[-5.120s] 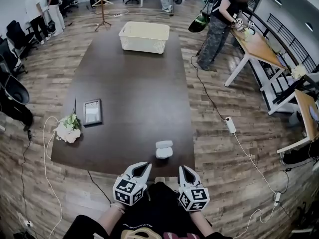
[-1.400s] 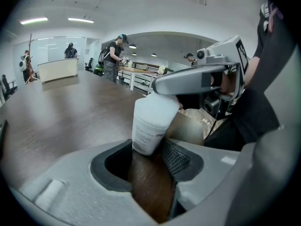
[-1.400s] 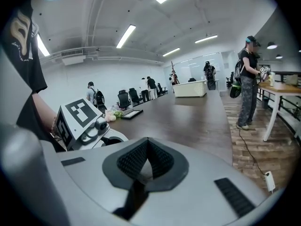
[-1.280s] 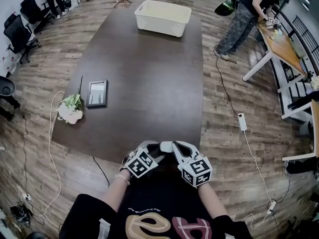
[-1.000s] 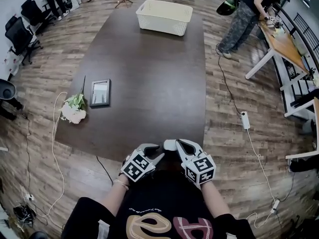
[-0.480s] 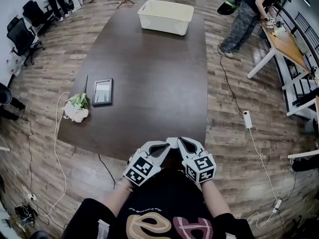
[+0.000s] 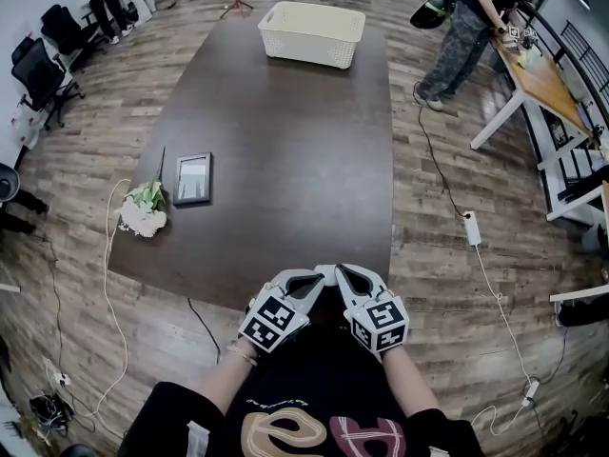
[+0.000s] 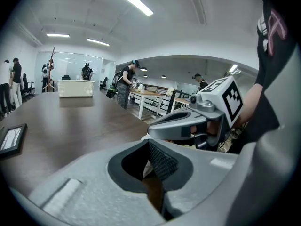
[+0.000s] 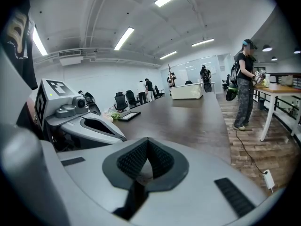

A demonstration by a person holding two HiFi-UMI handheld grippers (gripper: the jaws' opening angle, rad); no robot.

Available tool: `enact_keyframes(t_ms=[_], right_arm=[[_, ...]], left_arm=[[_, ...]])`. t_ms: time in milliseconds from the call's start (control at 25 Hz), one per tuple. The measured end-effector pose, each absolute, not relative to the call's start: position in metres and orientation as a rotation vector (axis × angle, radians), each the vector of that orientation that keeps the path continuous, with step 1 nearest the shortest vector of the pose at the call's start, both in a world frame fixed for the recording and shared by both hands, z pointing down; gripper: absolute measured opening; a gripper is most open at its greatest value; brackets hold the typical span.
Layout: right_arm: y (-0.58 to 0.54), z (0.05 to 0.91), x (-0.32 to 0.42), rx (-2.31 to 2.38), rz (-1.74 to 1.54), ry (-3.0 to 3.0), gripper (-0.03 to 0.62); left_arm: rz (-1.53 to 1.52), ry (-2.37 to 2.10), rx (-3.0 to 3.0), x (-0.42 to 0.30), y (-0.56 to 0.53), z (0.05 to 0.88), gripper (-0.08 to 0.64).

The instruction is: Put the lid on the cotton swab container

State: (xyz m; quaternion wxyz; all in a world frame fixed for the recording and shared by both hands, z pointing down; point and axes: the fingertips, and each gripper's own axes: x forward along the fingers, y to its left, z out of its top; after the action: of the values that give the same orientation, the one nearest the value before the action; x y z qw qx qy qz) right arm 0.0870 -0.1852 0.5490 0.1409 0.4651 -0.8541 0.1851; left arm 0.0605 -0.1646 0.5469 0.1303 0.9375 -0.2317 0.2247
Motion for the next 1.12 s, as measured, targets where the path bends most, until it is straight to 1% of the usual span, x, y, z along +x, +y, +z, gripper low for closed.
enact_keyframes(t_ms=[280,600,880,1040,1120], right_arm=[[-0.184,0.55,0.089,1.354,0.518,-2.465,0.008],[-0.183,0.549,0.09,1.407,0.518,-2.431,0.006],[-0.184,0.549,0.088,1.399,0.513,-2.42,0.008],[-0.183,0.55,0.086,1.395,0.524,-2.416,0.008],[-0.185,0.549,0.087,1.4,0.517,-2.418,0.008]], left_arm=[[0.643,-0.678,2.726,0.063,-0.164,0.548,0.006],[0.542,-0.686,2.686,0.065,-0.163,0.547,0.006],[0.523,-0.885,2.605,0.057,-0.181,0.542,0.006],[0.581,-0.856,2.606,0.055,-0.189,0.547,0.006],[0.563,-0.854,2.61,0.057,-0.193,0.545,0.006]])
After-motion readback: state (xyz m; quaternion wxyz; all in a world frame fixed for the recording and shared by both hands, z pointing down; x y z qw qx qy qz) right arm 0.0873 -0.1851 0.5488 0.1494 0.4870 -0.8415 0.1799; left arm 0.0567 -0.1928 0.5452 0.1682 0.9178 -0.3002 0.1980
